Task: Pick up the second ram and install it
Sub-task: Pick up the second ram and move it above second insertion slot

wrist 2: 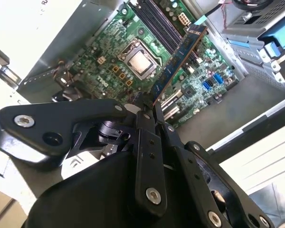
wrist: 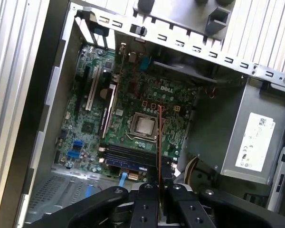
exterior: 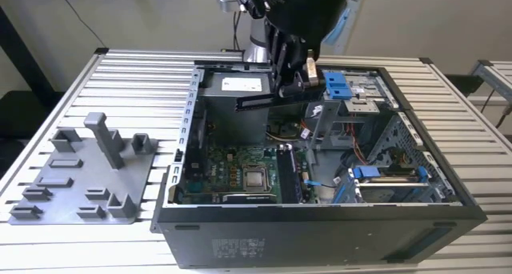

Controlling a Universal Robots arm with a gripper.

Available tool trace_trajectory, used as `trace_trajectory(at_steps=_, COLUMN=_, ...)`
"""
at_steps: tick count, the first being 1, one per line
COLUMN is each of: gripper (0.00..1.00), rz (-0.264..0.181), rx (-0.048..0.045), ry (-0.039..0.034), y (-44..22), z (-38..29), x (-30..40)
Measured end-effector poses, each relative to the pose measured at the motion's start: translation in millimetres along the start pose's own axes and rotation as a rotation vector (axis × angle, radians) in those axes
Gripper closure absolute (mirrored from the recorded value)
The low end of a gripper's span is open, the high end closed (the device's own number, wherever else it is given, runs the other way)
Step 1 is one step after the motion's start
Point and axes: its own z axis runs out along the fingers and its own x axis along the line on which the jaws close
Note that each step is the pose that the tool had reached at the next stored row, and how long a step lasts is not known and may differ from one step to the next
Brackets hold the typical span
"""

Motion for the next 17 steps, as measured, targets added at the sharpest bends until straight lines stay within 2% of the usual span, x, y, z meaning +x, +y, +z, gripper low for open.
trace_trajectory(at_steps=8, gripper=0.86, rz=-0.009, rx=-0.0012, ry=-0.0003, y=-8.9, z=0.2, x=2.2)
trace_trajectory(at_steps=17, gripper=0.86, rz=0.073, rx=0.0102, ry=0.0005, y=-11.9, z=3.9, x=3.5)
